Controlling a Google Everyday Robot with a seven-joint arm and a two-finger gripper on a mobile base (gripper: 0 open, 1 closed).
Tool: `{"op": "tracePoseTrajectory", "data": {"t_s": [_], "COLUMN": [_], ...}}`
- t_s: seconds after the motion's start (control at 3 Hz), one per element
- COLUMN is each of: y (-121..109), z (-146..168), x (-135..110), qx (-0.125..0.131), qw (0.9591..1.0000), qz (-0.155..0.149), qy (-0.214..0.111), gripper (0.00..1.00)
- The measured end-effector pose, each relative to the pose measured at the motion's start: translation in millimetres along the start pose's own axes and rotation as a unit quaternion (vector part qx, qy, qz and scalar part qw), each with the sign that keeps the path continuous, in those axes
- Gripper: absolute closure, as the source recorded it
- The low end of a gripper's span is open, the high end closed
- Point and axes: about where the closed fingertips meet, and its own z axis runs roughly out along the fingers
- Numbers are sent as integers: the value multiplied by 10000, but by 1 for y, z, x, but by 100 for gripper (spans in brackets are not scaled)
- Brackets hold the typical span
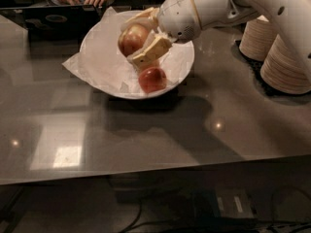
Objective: Pick apple from white bowl
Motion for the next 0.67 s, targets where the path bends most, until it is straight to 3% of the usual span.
{"op": "tracePoseTrajectory", "data": {"t_s": [0.33, 0.67], "y": [21, 29], "z": [-41, -57], "x": [2, 3], "qx": [167, 254], "qw": [9997, 9993], "qz": [176, 223], "qy": [94, 162], "gripper": [100, 100]}}
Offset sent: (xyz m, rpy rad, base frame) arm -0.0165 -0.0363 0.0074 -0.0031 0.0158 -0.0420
